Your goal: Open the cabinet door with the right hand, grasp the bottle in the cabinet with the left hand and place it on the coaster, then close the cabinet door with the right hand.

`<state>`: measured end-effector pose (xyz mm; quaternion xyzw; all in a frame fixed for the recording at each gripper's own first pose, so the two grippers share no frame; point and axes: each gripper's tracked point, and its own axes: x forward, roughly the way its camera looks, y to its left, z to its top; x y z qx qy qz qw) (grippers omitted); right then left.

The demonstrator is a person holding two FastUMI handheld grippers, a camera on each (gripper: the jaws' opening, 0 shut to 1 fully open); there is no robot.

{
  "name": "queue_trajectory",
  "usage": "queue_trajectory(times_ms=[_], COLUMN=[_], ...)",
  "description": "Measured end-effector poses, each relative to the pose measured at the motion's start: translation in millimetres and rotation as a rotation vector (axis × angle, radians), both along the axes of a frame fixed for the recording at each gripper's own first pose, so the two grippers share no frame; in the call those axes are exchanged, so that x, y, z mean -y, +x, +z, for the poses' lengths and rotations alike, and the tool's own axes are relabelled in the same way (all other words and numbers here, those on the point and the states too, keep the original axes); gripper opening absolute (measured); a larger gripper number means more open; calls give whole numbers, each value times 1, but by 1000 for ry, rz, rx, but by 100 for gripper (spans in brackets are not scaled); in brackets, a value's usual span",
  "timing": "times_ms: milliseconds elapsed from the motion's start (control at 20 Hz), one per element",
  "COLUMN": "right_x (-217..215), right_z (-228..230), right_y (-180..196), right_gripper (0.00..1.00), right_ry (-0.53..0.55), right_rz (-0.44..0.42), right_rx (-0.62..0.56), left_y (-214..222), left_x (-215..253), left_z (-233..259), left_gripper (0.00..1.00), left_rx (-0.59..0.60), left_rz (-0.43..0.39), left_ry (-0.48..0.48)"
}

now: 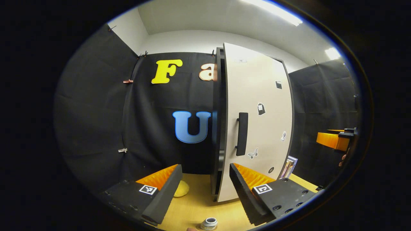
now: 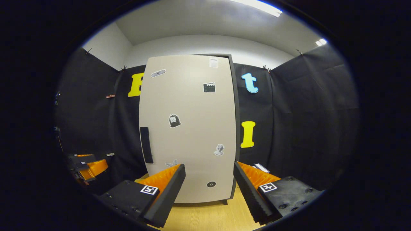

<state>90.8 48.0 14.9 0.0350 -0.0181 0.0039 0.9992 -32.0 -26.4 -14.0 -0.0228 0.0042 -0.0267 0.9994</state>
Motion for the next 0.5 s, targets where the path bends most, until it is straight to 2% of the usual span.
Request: queue_trajectory(times_ms=[250, 500], right_x=[-3, -4], right_z=[0, -1], right_y=[1, 0], right_gripper=[98, 98], right_ry=[0, -2], right_rz=[0, 0], right_rx=[2, 0], left_y=[2, 0], left_x=[-1, 8], left_z=[-3, 0], left_gripper=[93, 93], left_rx=[-7, 4], left_rz=[9, -31], left_ry=[-4, -3])
